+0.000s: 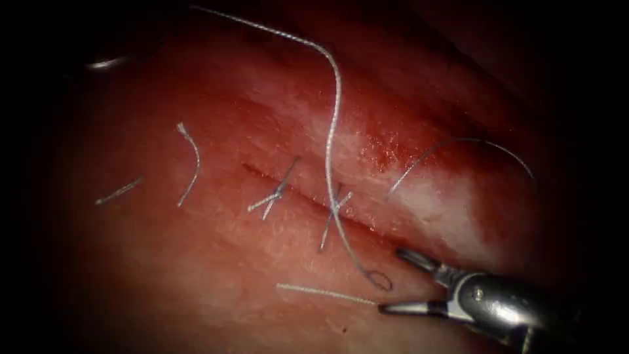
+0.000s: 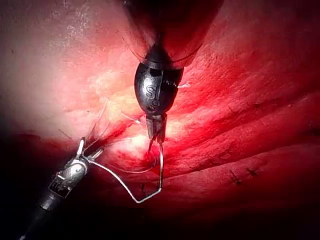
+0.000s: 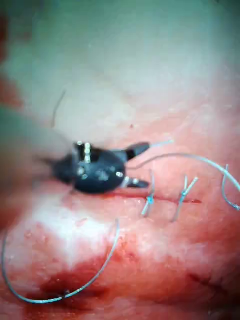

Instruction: Wound Closure

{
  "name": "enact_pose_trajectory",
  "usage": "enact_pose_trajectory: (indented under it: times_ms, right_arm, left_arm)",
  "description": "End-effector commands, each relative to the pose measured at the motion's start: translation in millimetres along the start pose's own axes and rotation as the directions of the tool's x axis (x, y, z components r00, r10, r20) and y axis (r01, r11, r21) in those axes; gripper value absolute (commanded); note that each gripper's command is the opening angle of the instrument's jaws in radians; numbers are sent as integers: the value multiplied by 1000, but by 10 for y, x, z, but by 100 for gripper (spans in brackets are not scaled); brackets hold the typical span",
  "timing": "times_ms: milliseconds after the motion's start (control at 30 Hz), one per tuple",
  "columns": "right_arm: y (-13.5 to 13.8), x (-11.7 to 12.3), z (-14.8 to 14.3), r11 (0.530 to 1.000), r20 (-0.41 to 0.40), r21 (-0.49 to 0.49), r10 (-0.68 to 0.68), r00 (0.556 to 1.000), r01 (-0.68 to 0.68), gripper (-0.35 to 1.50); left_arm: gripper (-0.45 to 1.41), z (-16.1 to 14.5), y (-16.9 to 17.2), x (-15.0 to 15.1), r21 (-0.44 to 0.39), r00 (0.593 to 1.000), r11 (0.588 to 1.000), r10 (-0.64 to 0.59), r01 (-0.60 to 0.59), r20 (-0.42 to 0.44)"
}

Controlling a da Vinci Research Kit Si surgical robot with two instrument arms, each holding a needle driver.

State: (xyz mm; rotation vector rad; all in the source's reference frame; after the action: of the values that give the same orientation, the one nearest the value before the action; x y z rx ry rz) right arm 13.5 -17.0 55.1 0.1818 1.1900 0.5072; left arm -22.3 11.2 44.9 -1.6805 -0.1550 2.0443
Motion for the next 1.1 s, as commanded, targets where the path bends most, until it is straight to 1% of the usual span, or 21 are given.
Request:
enact_pose_trajectory:
  times_ms: [33, 100, 200, 367, 533, 600, 667, 733, 767, 867, 933, 967, 1033, 1067, 1100]
  right_arm:
    - [-5, -5, 5, 1000, -1, 4, 2, 1000, -2, 98]
    - [-4, -6, 5, 1000, -1, 7, 1, 1000, -1, 98]
    - [-2, -7, 10, 1000, 0, -2, 0, 1000, 0, 93]
    - [4, -13, 27, 999, 3, -32, 3, 1000, -3, 78]
    - [9, -28, 49, 998, 8, -60, 31, 999, -31, 78]
    - [12, -34, 54, 997, 11, -65, 38, 999, -37, 78]
    - [17, -40, 53, 997, 10, -65, 51, 999, -51, 64]
    - [20, -43, 48, 995, 18, -89, 49, 999, -47, 31]
    - [23, -44, 44, 992, 29, -113, 55, 998, -51, 27]
    - [27, -47, 37, 988, 62, -144, 67, 996, -57, 32]
    - [27, -48, 37, 985, 66, -164, 72, 995, -61, 32]
    - [26, -48, 38, 982, 67, -176, 76, 995, -63, 29]
    - [22, -49, 38, 986, 65, -151, 78, 995, -68, -35]
    - [19, -48, 38, 991, 59, -109, 80, 995, -73, -35]
    - [18, -46, 38, 993, 46, -90, 81, 996, -76, -35]
  left_arm:
    - [-45, 3, 0, -4, 11, 1000, 1000, 1, -1, -13]
    - [-45, 0, -3, -1, 29, 1000, 1000, 0, 0, -24]
    - [-45, -1, -2, -1, 48, 1000, 999, 0, 1, -13]
    - [-45, 2, 0, -1, 45, 1000, 999, 1, 0, -16]
    - [-45, 1, 0, -1, 40, 1000, 999, 1, 0, -19]
    - [-45, 1, 1, -1, 41, 1000, 999, 1, 0, -18]
    - [-45, 0, 1, -1, 41, 1000, 999, 1, 0, -18]
    - [-45, 0, 2, -1, 41, 1000, 999, 1, 0, -18]
    - [-45, 0, 2, -1, 41, 1000, 999, 1, 0, -18]
    - [-45, 1, 2, -1, 42, 1000, 999, 1, 0, -18]
    - [-45, 1, 2, 0, 43, 1000, 999, 1, 0, -18]
    - [-45, 2, 3, 0, 41, 1000, 999, 1, 0, -19]
    - [-45, 2, 3, 0, 39, 1000, 999, 1, 0, -20]
    - [-45, 2, 4, 0, 39, 1000, 999, 1, 0, -20]
    - [-45, 2, 4, 0, 40, 1000, 999, 1, 0, -20]
